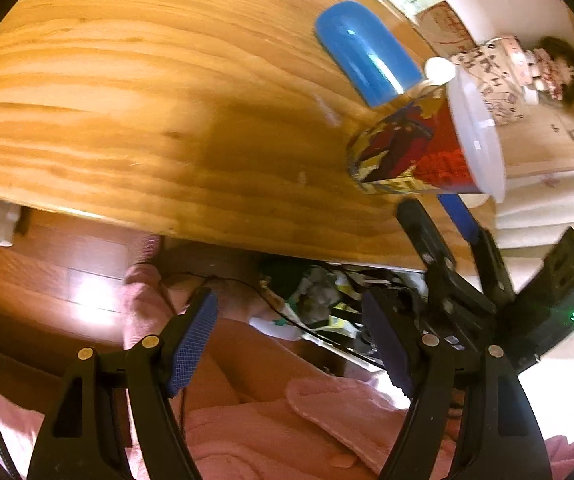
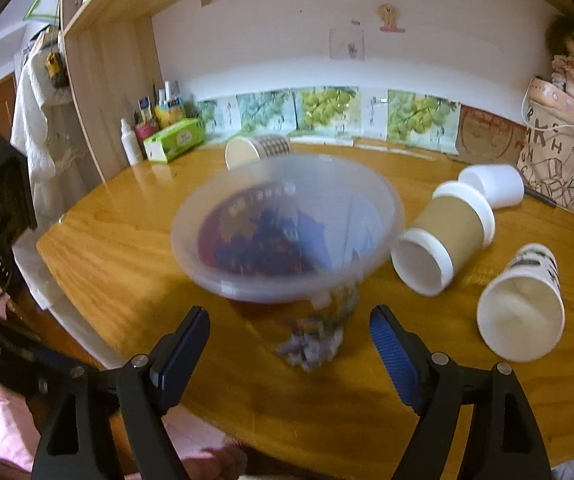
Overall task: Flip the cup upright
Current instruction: 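Turn the cup rim-up and lower it onto the table with the right tool, then open the right tool and pull it back from the upright cup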
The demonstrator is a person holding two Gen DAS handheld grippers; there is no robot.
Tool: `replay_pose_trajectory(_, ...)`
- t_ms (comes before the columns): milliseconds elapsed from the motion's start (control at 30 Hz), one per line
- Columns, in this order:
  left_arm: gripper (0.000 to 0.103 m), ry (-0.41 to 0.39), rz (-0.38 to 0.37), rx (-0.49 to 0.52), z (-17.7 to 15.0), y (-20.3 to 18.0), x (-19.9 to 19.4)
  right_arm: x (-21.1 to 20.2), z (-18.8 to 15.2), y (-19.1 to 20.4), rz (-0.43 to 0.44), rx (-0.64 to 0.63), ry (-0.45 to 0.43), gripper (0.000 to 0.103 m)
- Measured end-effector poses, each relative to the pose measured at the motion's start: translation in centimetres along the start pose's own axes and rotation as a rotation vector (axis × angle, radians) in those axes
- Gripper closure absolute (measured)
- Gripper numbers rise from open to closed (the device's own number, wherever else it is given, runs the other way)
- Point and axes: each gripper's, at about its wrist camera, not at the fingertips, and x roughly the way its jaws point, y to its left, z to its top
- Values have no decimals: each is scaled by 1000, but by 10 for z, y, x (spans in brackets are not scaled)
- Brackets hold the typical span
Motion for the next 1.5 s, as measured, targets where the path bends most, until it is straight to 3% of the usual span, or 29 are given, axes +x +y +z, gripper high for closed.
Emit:
replay_pose_trajectory(200,25,-61,99,-22,-10,2,-7,-19,-13,-17,-9,23,80,14)
replay_pose_trajectory(333,25,-154,138,-37,-14,-2,-26,-42,-15,-28,-43,42,114,14)
replay_pose_trajectory(400,25,-211,164,-21,-16,-10,-38,-55,-16,-28,-85,13,132,14)
replay_pose_trajectory(567,24,-339,210,71,-18,-40,-70,-89,-1,-35,-67,62,149,14)
replay_pose_trajectory(767,19,-466,269,210,-22,-80,-103,-138,33,-28,-63,80,103,11)
replay_pose_trajectory(900,19,-552,281,250,-27,-97,-126,-164,53,-19,-42,98,69,10)
replay_pose_trajectory(1000,14,-606,269,272,-31,-110,-143,-179,65,-10,-32,100,47,0)
replay_pose_trajectory(1333,11,-815,329,321,-62,-134,-175,-216,82,2,-9,188,-21,0)
replay_pose_trajectory(1400,1,-851,343,321,-68,-135,-179,-223,81,2,-26,219,-49,0)
replay_pose_trajectory(1500,1,-897,333,320,-75,-136,-184,-229,78,3,-98,216,-98,0)
